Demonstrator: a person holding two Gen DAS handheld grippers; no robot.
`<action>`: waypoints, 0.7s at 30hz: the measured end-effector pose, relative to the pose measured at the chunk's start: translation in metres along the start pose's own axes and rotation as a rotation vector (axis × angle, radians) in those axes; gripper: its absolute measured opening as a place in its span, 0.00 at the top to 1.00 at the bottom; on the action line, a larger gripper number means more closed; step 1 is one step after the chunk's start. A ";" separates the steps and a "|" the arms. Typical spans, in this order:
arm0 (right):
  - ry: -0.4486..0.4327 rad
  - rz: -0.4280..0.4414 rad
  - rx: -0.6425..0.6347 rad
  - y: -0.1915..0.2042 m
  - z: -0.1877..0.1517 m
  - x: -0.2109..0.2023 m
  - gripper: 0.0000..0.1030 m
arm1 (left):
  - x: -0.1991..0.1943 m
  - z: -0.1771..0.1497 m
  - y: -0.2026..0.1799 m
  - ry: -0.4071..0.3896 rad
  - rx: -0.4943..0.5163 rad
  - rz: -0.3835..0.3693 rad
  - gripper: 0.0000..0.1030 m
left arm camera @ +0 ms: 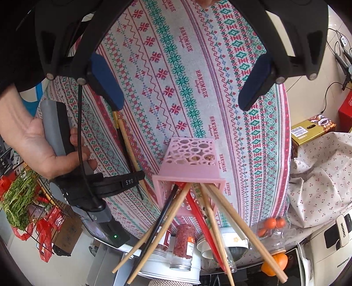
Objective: Organize utensils
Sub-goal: 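Grasp the black chopstick with the left tool while the right tool holds its chopstick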
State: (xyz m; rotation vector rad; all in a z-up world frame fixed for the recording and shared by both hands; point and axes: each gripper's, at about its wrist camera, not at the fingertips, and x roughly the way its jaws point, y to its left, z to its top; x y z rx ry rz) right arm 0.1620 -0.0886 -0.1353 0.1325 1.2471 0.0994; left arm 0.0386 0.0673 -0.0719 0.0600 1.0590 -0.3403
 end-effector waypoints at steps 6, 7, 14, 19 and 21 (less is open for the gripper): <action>-0.091 0.214 0.104 -0.034 -0.005 -0.039 0.94 | -0.001 0.001 -0.011 -0.012 0.013 -0.013 0.00; -0.108 0.220 0.105 -0.039 -0.008 -0.048 0.94 | -0.001 0.001 -0.015 -0.018 0.019 -0.016 0.00; -0.205 0.226 0.094 -0.073 -0.038 -0.107 0.93 | 0.002 0.006 -0.059 -0.033 0.079 -0.024 0.00; -0.249 0.164 0.088 -0.106 -0.062 -0.138 0.93 | 0.023 0.008 -0.092 0.017 0.121 0.069 0.00; -0.246 0.142 0.099 -0.120 -0.067 -0.139 0.93 | 0.033 0.009 -0.103 0.034 0.140 0.109 0.00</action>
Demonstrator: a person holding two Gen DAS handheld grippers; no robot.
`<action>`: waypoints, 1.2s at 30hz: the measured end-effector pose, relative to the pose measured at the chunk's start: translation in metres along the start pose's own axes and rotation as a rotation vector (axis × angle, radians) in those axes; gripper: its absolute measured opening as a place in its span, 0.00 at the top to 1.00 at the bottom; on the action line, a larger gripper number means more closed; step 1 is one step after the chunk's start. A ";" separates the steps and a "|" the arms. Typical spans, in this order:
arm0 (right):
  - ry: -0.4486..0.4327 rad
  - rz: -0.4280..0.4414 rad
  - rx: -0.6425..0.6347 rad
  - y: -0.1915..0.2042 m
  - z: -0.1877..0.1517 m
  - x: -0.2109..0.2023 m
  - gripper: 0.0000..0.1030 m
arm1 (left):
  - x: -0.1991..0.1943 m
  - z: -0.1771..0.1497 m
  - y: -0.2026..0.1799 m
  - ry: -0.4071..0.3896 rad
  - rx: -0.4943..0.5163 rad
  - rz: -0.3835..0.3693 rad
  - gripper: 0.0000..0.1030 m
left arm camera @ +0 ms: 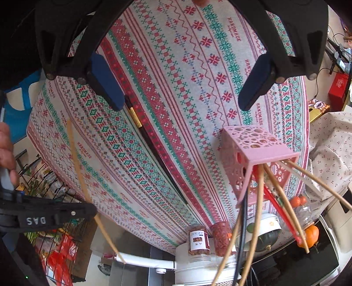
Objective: Organize utensils
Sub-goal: 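Grasp the black chopstick with the left tool while the right tool holds its chopstick, then lift both held chopsticks up over the pink basket with both tools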
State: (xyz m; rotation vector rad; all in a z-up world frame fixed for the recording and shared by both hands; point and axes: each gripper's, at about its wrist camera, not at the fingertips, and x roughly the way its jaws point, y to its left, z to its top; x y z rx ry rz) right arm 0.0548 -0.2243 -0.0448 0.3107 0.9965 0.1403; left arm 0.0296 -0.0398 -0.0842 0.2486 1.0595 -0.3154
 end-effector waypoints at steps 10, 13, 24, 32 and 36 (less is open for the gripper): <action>0.039 -0.029 0.018 -0.038 -0.014 -0.005 0.93 | 0.050 0.030 -0.022 0.080 -0.084 0.016 0.29; 0.040 -0.020 0.015 -0.038 -0.013 -0.003 0.93 | 0.069 0.044 -0.019 0.111 -0.130 0.015 0.41; 0.050 0.013 0.023 -0.044 -0.002 0.004 0.93 | 0.109 0.080 -0.008 0.169 -0.226 0.024 0.73; 0.050 0.025 0.026 -0.047 0.002 0.007 0.93 | 0.122 0.098 -0.014 0.194 -0.177 0.018 0.90; 0.038 0.028 0.033 -0.048 0.002 0.003 0.93 | 0.123 0.106 -0.020 0.186 -0.140 -0.001 0.92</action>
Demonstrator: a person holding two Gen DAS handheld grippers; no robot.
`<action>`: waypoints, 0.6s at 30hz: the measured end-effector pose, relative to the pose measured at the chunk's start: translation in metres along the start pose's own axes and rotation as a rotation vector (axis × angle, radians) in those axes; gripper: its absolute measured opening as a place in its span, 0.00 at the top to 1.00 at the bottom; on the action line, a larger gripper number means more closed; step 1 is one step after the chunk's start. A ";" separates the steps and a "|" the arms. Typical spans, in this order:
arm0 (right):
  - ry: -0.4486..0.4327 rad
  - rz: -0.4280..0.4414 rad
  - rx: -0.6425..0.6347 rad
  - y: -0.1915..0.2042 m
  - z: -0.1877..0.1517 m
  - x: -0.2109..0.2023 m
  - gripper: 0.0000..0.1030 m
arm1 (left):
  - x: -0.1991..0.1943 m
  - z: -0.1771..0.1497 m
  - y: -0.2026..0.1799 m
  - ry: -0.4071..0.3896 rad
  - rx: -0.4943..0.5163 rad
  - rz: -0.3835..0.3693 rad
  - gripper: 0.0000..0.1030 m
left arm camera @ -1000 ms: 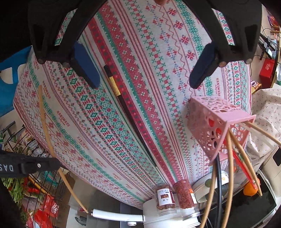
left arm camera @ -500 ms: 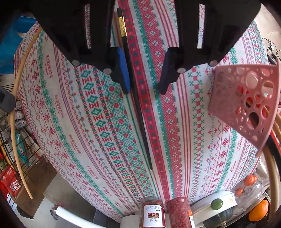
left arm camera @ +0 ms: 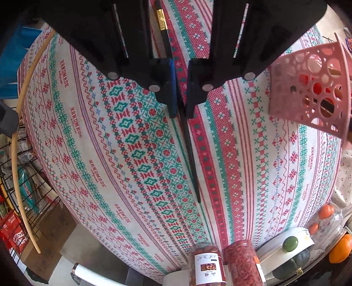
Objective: Organize utensils
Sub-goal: 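Lift both held chopsticks up over the pink basket with both tools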
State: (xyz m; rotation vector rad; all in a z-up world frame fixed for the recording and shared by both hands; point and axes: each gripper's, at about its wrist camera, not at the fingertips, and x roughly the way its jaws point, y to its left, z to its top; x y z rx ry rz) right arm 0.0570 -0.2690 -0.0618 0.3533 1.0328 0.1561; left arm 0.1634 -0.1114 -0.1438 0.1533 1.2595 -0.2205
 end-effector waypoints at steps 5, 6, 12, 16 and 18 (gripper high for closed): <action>-0.030 0.004 0.008 0.002 -0.001 -0.009 0.93 | -0.020 -0.014 -0.005 -0.065 0.036 -0.022 0.94; -0.040 0.007 0.011 0.003 -0.001 -0.012 0.93 | -0.027 -0.017 -0.007 -0.082 0.049 -0.034 0.94; -0.105 0.034 0.012 0.013 -0.003 -0.032 0.93 | -0.077 -0.043 -0.010 -0.201 0.119 -0.093 0.94; -0.148 0.037 -0.020 0.026 -0.006 -0.046 0.93 | -0.106 -0.057 -0.005 -0.270 0.135 -0.126 0.94; -0.172 0.039 -0.046 0.034 -0.008 -0.054 0.93 | -0.120 -0.063 0.000 -0.307 0.144 -0.135 0.94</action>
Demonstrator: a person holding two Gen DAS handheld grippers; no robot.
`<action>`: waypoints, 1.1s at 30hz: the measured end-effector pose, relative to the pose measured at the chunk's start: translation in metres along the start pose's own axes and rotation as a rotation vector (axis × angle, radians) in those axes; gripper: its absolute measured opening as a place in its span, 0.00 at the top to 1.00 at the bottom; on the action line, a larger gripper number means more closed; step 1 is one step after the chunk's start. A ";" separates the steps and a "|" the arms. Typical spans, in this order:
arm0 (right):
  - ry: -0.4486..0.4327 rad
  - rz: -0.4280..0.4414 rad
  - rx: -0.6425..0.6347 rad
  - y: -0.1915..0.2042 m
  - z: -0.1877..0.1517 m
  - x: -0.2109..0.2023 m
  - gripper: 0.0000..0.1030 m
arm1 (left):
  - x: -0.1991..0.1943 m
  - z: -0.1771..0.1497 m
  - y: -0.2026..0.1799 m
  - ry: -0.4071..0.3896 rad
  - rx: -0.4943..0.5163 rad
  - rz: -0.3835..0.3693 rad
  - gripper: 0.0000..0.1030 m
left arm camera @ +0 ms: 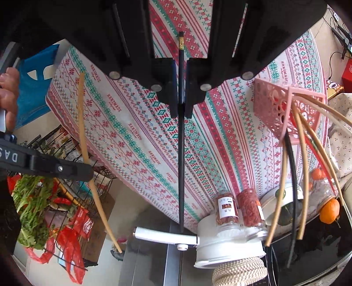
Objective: Organize utensils
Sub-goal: 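Lift both held chopsticks up over the pink basket with both tools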
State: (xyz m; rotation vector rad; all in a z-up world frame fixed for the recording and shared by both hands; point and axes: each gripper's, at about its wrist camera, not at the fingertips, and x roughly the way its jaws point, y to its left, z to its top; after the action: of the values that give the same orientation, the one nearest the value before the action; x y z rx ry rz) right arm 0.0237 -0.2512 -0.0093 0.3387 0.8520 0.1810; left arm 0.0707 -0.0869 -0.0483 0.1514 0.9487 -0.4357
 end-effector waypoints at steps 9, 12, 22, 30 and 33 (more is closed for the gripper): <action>-0.095 0.037 -0.083 0.032 0.003 -0.026 0.93 | -0.065 -0.010 0.016 -0.176 0.008 -0.024 0.94; -0.125 0.058 -0.101 0.040 0.004 -0.032 0.93 | -0.083 -0.014 0.024 -0.241 0.001 -0.025 0.94; -0.213 0.142 -0.135 0.075 0.016 -0.035 0.93 | -0.134 -0.009 0.064 -0.379 -0.074 -0.037 0.94; -0.329 0.240 -0.123 0.121 0.025 -0.023 0.93 | -0.166 -0.007 0.097 -0.472 -0.124 0.048 0.94; -0.335 0.262 -0.121 0.138 0.026 -0.009 0.93 | -0.160 -0.007 0.112 -0.452 -0.141 0.077 0.94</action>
State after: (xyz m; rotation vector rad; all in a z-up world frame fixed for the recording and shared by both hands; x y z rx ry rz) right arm 0.0348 -0.1310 0.0633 0.3549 0.4619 0.4058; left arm 0.0326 0.0631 0.0706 -0.0394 0.5242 -0.3114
